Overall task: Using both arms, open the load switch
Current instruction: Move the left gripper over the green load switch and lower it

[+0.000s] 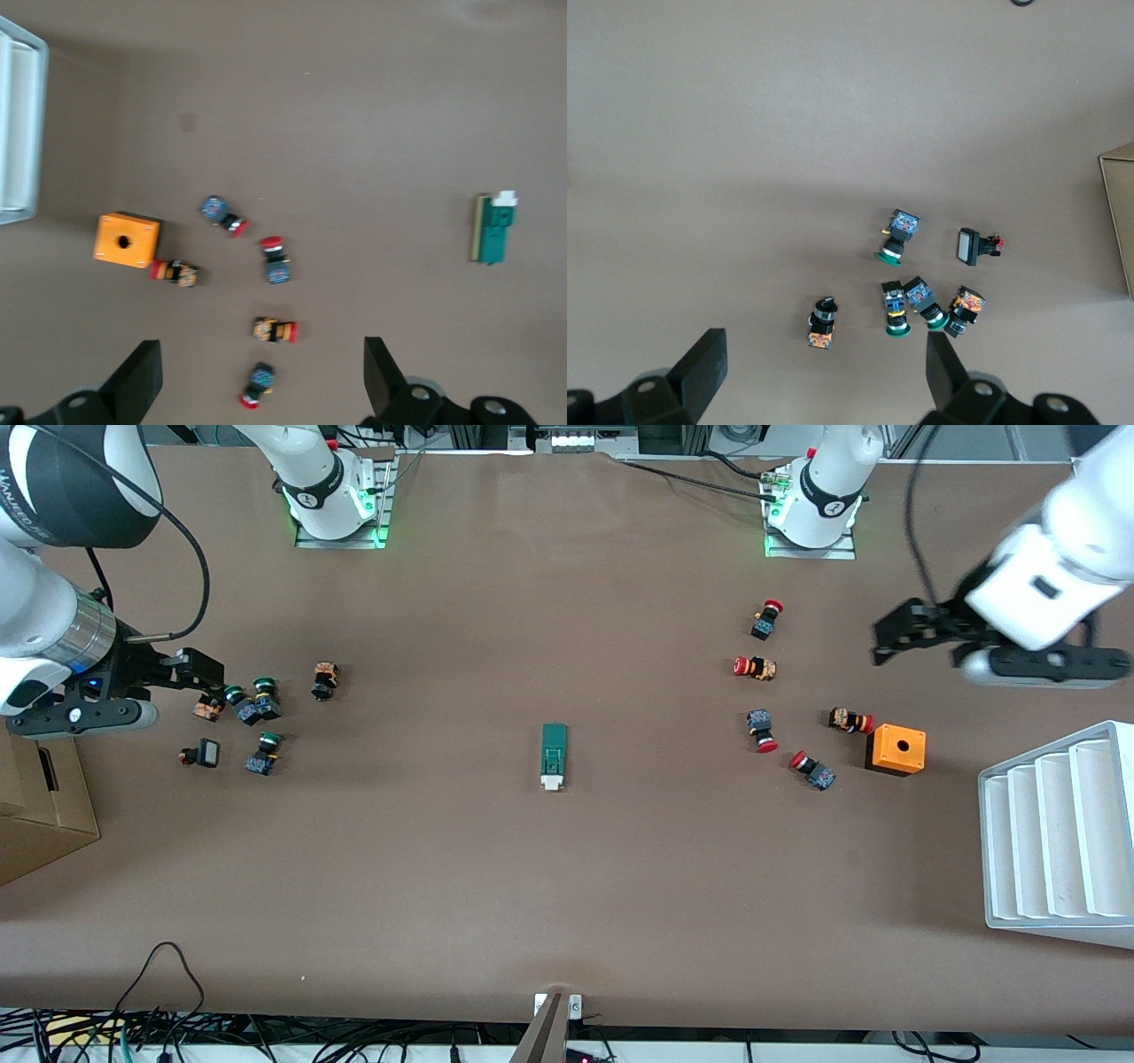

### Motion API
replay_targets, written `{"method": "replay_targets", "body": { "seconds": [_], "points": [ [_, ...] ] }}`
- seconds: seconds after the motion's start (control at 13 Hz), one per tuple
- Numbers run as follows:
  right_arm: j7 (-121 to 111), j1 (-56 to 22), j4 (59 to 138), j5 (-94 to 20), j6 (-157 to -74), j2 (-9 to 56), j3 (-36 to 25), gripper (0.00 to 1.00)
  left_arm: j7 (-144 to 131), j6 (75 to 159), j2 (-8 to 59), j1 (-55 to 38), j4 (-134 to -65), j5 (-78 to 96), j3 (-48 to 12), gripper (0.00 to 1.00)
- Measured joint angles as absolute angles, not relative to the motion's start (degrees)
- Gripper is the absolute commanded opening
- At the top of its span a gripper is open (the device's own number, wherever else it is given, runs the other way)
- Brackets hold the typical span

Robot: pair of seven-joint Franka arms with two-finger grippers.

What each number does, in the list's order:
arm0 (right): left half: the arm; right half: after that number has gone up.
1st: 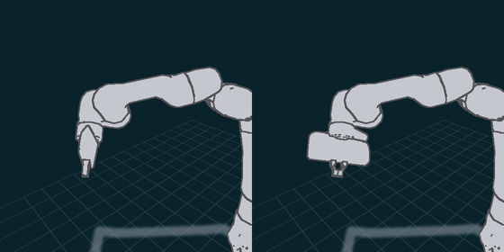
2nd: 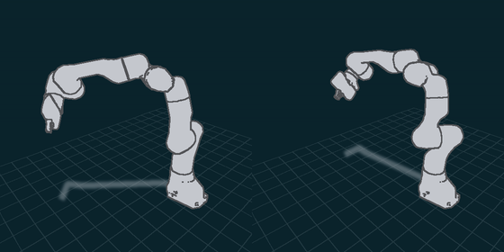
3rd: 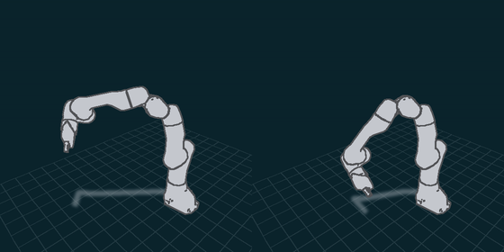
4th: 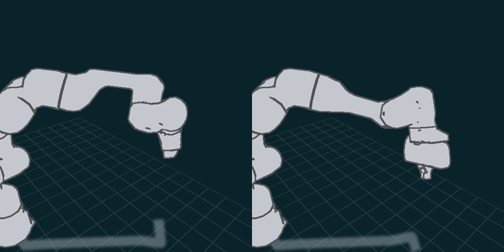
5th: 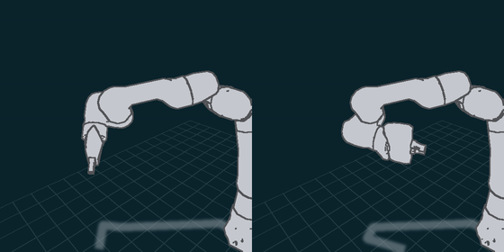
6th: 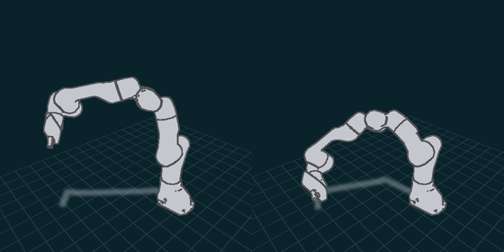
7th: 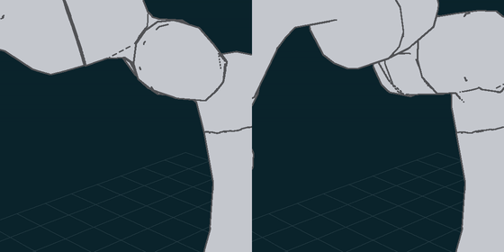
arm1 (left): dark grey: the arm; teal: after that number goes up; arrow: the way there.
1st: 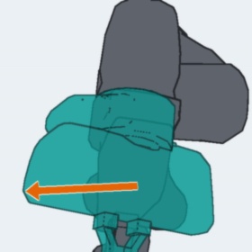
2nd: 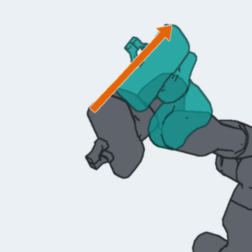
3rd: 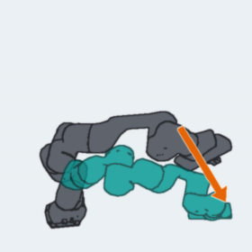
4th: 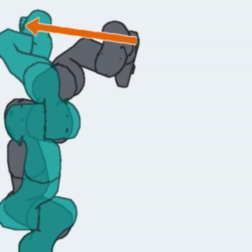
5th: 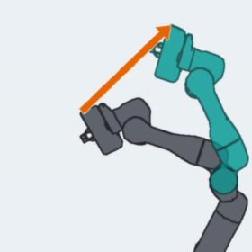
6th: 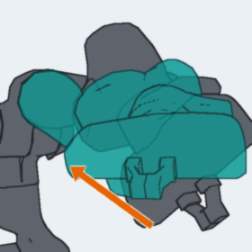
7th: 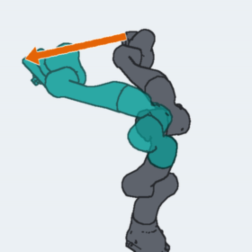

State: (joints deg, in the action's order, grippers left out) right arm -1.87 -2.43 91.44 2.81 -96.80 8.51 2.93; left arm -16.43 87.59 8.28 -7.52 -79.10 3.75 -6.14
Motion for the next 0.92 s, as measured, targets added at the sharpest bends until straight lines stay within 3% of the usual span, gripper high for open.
{"method": "replay_targets", "body": {
  "seconds": [0.54, 0.92],
  "points": [
    [-1.9, -2.5, 91.4, 2.8, -96.8, 8.5, 2.9, 0.99, -41.9, 102.1, 13.8, -12.3, -82.2, 1.1, -17.4, 1.00],
    [-1.9, -2.5, 91.4, 2.8, -96.8, 8.5, 3.0, 0.99, -59.4, 116.5, 19.2, -16.8, -86.2, -12.4, -24.2, 1.00]
  ]
}}
